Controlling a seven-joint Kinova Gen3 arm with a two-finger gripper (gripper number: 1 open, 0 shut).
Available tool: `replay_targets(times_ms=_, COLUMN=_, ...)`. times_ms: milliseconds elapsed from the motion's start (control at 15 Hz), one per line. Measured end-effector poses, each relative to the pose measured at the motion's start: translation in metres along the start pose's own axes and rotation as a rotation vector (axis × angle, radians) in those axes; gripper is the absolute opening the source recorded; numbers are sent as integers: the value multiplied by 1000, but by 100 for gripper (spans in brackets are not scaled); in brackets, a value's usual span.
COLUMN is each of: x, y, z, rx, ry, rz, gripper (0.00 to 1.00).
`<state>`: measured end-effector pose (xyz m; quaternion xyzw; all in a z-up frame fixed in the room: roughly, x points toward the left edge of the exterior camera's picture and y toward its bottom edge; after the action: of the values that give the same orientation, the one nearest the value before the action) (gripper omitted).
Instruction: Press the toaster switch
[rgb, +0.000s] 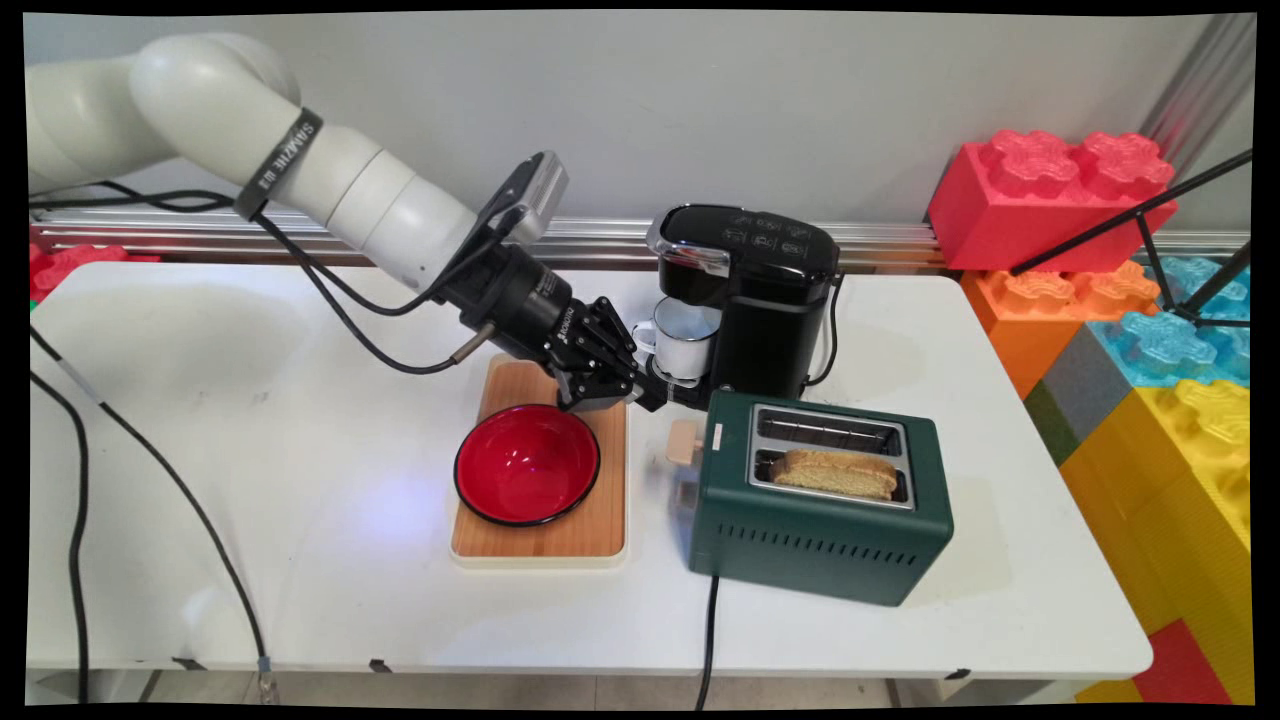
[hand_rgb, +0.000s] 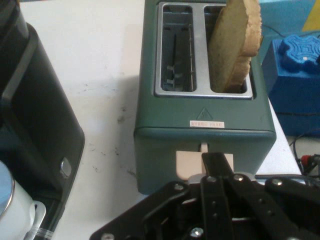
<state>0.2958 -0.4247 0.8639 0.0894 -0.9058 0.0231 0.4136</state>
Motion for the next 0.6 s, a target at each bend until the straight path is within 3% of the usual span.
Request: replay_targets(times_ms=600, x=-23, y=-2, z=4, rx=4, ry=65, rz=-22, gripper=0)
